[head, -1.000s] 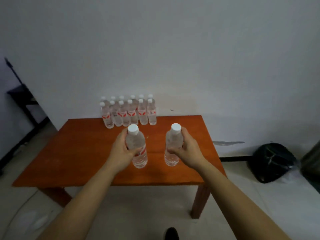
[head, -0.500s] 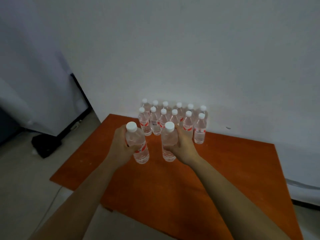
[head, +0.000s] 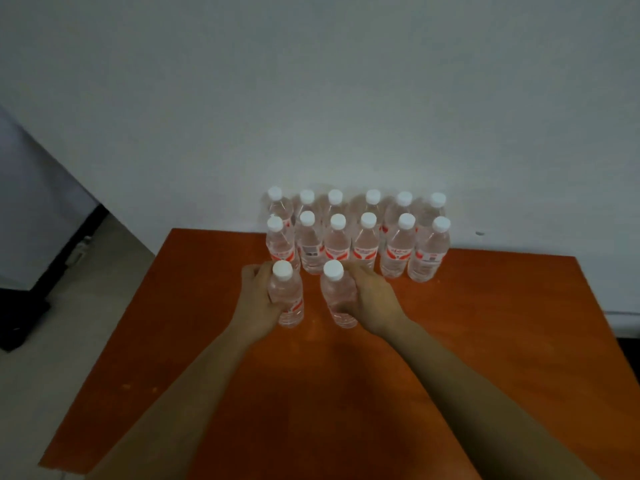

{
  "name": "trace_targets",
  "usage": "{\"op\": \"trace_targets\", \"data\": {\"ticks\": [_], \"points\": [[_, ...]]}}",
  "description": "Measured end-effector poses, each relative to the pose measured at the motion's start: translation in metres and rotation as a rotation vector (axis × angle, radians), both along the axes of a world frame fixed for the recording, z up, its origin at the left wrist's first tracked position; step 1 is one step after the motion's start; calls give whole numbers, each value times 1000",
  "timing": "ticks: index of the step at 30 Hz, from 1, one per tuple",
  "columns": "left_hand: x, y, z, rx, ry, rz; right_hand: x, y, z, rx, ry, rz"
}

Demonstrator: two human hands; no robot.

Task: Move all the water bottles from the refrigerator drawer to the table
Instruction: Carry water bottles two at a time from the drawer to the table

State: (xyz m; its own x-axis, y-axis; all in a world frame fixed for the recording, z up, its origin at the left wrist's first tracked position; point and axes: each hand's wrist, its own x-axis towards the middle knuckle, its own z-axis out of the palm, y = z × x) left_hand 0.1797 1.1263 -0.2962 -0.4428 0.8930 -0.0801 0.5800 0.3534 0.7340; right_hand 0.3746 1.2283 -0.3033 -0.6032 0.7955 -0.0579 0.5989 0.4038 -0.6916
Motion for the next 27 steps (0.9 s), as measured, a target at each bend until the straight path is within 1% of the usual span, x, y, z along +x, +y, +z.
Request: {"op": "trace_targets", "data": {"ticks": [2,4,8,10,15,18,21,24,27], "points": [[-22,13,-11,-16,-27,-61,-22,4,-8,-14,-84,-77],[-42,26,-23,-29,-42,-114,-41,8,-17,-52,-98,-145],[-70,51,-46,-66,-55,-184,-77,15,-31,-140,-24,-288],[-80,59,-54,-52,-53,-213,-93,17,-36,-162,18,-339],[-100,67,-67,0,-57,-265,-111,32,-44,-225,60,-321],[-106,62,-76,-15,-53,-295,-113,31,-49,-207,23,-302],[-110,57,-81,-22,-89,-274,-115,25,-56,-205,38,-314],[-111,57,-77,-16,-96,-284,-117,19,-60,-211,78,-353],[-109,57,-63,0,-108,-317,-117,11,-55,-198,57,-336]]}}
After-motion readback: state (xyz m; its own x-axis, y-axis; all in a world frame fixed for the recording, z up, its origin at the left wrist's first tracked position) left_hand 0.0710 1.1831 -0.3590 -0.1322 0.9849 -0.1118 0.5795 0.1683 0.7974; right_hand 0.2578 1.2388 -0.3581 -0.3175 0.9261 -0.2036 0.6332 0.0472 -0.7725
